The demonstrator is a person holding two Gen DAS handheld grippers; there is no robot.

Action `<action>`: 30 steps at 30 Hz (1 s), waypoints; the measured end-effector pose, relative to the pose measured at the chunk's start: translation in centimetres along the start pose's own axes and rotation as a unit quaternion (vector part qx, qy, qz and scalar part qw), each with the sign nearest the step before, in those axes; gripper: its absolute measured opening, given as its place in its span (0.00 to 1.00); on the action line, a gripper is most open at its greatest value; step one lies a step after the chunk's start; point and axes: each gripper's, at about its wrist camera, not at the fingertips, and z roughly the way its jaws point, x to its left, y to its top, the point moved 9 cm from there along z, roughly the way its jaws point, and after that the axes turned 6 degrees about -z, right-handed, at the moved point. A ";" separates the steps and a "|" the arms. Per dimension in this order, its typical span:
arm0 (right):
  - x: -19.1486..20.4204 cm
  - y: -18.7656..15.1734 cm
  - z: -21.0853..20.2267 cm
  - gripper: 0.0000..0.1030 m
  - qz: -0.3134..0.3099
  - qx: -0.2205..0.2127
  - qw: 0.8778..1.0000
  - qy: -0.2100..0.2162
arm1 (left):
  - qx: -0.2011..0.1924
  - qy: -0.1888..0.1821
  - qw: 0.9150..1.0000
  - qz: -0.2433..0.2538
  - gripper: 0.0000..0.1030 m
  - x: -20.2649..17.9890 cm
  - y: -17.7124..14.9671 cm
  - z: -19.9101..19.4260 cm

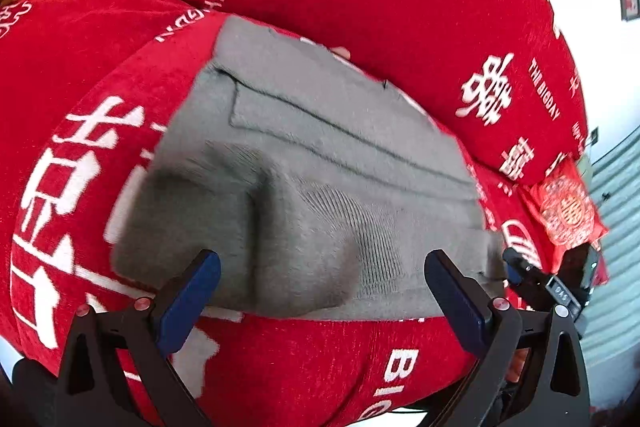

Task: Fold small clothes
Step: 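Lift the hem with both grippers and fold it toward the collar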

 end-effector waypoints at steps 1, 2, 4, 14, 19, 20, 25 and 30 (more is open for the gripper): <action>0.2 -0.1 0.3 0.62 -0.003 0.003 1.000 0.000 | 0.003 0.004 1.000 0.003 0.99 -0.2 -0.1 0.5; 0.5 -0.2 0.7 0.62 -0.006 0.006 1.000 0.003 | 0.006 0.012 1.000 0.005 0.98 -0.2 -0.2 1.0; 0.7 -0.4 1.3 0.60 -0.008 0.013 1.000 0.007 | 0.009 0.031 0.999 0.004 0.89 0.1 -0.2 1.7; 1.8 0.2 0.2 0.08 -0.036 0.012 0.999 0.025 | 0.002 0.051 0.998 0.024 0.13 -0.3 1.0 0.4; 3.2 2.8 -1.6 0.08 -0.049 -0.018 0.998 0.021 | -0.038 0.037 0.997 0.048 0.12 -2.6 3.0 -2.2; 3.5 3.5 -1.9 0.08 -0.048 -0.026 0.998 0.019 | -0.046 0.035 0.997 0.047 0.12 -2.9 3.7 -2.7; 4.8 6.9 -3.2 0.08 -0.053 -0.051 0.997 0.014 | -0.066 0.036 0.996 0.052 0.12 -4.0 6.5 -3.9; 6.2 9.5 -3.7 0.08 -0.063 -0.064 0.996 0.003 | -0.084 0.036 0.994 0.062 0.12 -5.6 9.2 -5.0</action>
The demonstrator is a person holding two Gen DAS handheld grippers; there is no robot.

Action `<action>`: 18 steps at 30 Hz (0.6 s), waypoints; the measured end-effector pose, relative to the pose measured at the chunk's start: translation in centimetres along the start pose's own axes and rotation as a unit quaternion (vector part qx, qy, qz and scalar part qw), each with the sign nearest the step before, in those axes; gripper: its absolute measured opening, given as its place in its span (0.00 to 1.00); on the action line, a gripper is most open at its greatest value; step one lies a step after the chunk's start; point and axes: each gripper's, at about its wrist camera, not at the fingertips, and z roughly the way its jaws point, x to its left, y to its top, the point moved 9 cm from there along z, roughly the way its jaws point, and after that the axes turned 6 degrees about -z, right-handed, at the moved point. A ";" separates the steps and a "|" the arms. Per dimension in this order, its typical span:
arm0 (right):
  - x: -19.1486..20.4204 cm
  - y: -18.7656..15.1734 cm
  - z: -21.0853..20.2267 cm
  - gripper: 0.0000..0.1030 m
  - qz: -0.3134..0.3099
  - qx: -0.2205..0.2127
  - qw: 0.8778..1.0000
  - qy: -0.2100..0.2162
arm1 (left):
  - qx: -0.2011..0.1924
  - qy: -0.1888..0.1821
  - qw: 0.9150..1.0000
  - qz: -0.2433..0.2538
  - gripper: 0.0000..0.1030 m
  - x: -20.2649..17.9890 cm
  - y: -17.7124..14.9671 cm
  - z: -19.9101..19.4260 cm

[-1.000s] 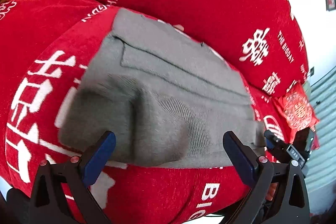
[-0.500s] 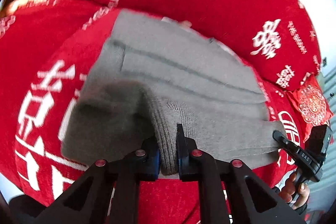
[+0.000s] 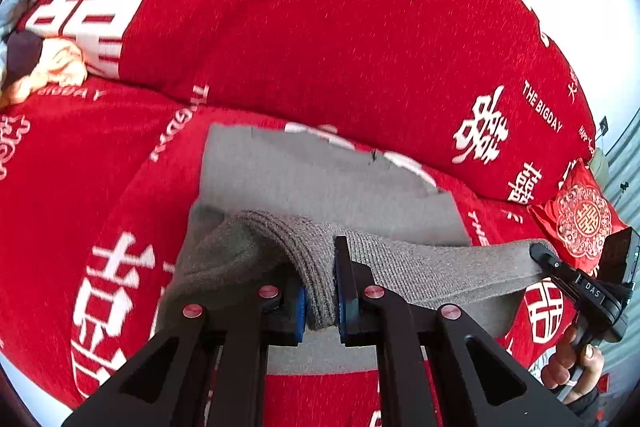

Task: Fold small clothes
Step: 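Lift the hem with both grippers and fold it toward the collar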

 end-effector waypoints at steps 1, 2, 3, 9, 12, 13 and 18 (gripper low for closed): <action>0.2 0.7 0.0 0.08 -0.001 -0.003 1.000 -0.002 | -0.003 0.000 1.000 0.002 0.12 -0.2 0.6 -0.1; 0.2 1.1 0.0 0.08 -0.001 -0.004 1.000 -0.003 | -0.005 0.000 1.000 0.003 0.12 -0.3 1.0 -0.1; 0.3 1.7 0.1 0.08 -0.001 -0.005 1.000 -0.006 | -0.007 0.000 1.000 0.004 0.12 -0.5 1.3 -0.1; 0.1 4.3 1.6 0.08 0.007 -0.006 1.000 -0.022 | -0.008 0.002 1.000 -0.006 0.12 -0.6 4.2 1.3; -0.3 5.2 2.6 0.08 0.014 -0.003 1.000 -0.027 | -0.005 0.008 1.000 -0.010 0.12 -0.6 5.2 2.3; -0.4 5.5 2.9 0.08 0.015 -0.003 0.999 -0.030 | -0.004 0.008 1.000 -0.011 0.12 -0.7 5.7 2.6; -1.4 7.0 4.5 0.08 0.025 -0.002 0.999 -0.040 | -0.006 0.011 1.000 -0.008 0.12 -1.4 7.6 3.8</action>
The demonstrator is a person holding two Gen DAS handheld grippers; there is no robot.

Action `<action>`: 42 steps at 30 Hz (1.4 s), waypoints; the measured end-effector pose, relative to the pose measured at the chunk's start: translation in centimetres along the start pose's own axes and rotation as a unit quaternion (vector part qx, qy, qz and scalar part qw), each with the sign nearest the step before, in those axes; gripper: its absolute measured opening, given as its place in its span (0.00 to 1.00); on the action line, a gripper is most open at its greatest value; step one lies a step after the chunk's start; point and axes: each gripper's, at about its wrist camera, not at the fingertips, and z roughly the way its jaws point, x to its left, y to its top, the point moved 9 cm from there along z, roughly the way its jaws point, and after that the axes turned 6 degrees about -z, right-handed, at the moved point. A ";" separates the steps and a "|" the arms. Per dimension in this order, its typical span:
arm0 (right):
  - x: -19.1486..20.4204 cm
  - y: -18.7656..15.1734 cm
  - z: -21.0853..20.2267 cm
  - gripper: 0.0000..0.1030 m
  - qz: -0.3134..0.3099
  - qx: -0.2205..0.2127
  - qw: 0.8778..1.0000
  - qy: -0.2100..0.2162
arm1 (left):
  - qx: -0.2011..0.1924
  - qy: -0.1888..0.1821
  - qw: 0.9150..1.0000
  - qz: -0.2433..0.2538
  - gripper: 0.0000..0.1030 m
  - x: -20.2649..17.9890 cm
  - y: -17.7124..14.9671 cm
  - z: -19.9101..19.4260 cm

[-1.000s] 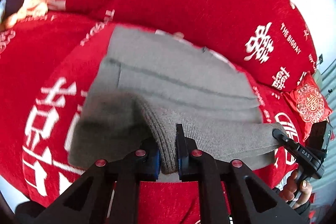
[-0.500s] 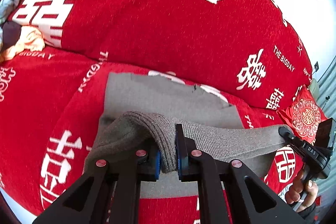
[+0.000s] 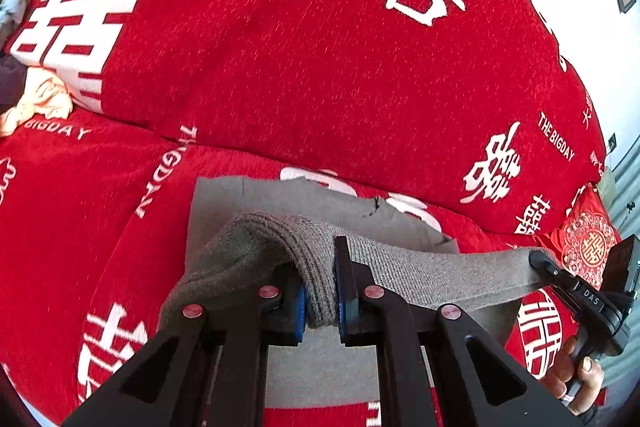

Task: Fold small clothes
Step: 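Lift the hem with both grippers and fold it toward the collar, then lay the folded hem down and open both grippers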

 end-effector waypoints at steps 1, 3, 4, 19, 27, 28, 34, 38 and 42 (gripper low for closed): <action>-0.3 0.3 0.5 0.08 0.003 0.002 1.000 -0.002 | 0.000 0.003 1.000 0.002 0.12 -0.1 0.4 0.3; -0.8 0.7 1.5 0.08 0.010 0.009 1.000 -0.005 | 0.004 0.010 1.000 0.003 0.12 0.0 1.0 1.3; -1.1 0.8 2.3 0.08 0.014 0.016 1.000 -0.008 | 0.007 0.013 1.000 0.003 0.12 0.1 1.3 2.0; -5.9 0.4 12.5 0.08 0.050 0.085 0.994 -0.055 | 0.085 0.057 0.995 -0.017 0.12 3.1 2.4 13.4; -8.5 -0.7 17.3 0.08 0.104 0.117 0.986 -0.063 | 0.126 0.056 0.988 -0.069 0.12 5.6 2.3 18.1; -8.7 -0.7 17.6 0.08 0.106 0.118 0.985 -0.064 | 0.129 0.053 0.987 -0.077 0.12 5.7 2.4 18.4; -9.7 -1.3 18.9 0.08 0.120 0.126 0.983 -0.063 | 0.152 0.049 0.982 -0.103 0.13 6.6 2.5 20.2; -10.3 -1.6 19.4 0.13 0.155 0.136 0.978 -0.044 | 0.179 0.041 0.976 -0.118 0.13 6.8 2.3 20.8; -10.7 -1.1 19.0 0.32 0.178 0.131 0.975 -0.021 | 0.163 -0.002 0.976 -0.142 0.91 6.4 3.7 19.5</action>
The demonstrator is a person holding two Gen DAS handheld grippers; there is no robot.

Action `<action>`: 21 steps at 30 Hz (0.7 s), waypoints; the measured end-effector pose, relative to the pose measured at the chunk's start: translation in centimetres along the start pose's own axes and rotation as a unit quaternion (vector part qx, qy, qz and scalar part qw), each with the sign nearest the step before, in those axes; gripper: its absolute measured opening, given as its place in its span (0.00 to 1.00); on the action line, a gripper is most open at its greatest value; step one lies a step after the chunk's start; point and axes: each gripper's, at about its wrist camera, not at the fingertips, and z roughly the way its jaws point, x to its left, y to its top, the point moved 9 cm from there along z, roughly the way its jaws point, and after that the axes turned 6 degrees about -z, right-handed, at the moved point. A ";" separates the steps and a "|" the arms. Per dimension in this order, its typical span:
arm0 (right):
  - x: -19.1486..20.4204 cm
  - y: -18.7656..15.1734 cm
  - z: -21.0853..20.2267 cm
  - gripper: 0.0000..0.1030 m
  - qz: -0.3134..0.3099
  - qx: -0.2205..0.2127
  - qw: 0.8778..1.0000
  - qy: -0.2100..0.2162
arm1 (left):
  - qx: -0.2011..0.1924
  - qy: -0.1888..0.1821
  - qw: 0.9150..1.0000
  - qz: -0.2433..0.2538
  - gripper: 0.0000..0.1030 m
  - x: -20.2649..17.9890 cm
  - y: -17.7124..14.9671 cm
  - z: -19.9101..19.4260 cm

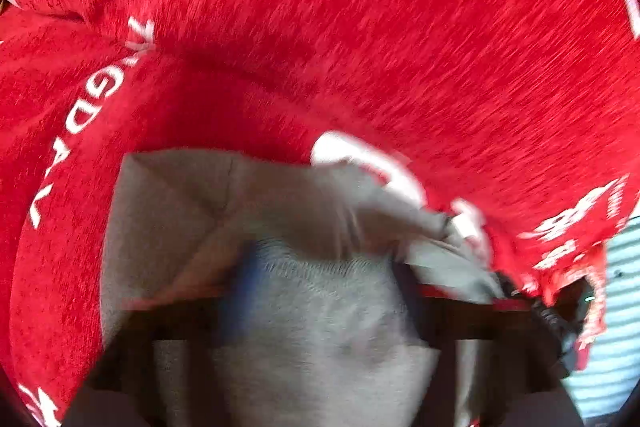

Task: Fold small clothes

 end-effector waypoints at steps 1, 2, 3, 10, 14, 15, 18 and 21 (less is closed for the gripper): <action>0.0 0.2 -0.5 0.51 0.000 -0.008 1.000 0.000 | -0.027 0.003 1.000 -0.004 0.99 0.0 0.5 -1.1; 0.0 0.3 -1.0 0.63 -0.002 -0.019 1.000 -0.001 | -0.050 0.010 0.999 -0.005 0.99 0.0 1.0 -2.2; 0.1 0.4 -1.7 0.64 -0.004 -0.030 1.000 -0.003 | -0.053 0.008 0.999 -0.002 0.99 -0.2 1.1 -2.8; 2.7 0.2 -4.5 0.64 -0.146 -0.064 0.982 -0.103 | -0.085 0.049 0.990 0.105 0.99 -2.4 -1.1 -4.7; 6.3 -2.2 -1.2 0.64 -0.259 -0.016 0.955 -0.141 | -0.084 0.119 0.971 0.190 0.99 -4.2 -2.8 -1.5; 6.8 -2.5 -0.5 0.64 -0.278 -0.011 0.948 -0.155 | -0.082 0.135 0.966 0.203 0.99 -4.2 -3.0 -0.6; 6.2 -3.0 1.5 0.64 -0.297 0.012 0.938 -0.180 | -0.081 0.165 0.961 0.205 0.99 -3.0 -2.6 1.0; 2.5 -2.5 2.4 0.63 -0.258 0.031 0.944 -0.202 | -0.069 0.183 0.963 0.184 0.99 -0.2 -1.7 1.8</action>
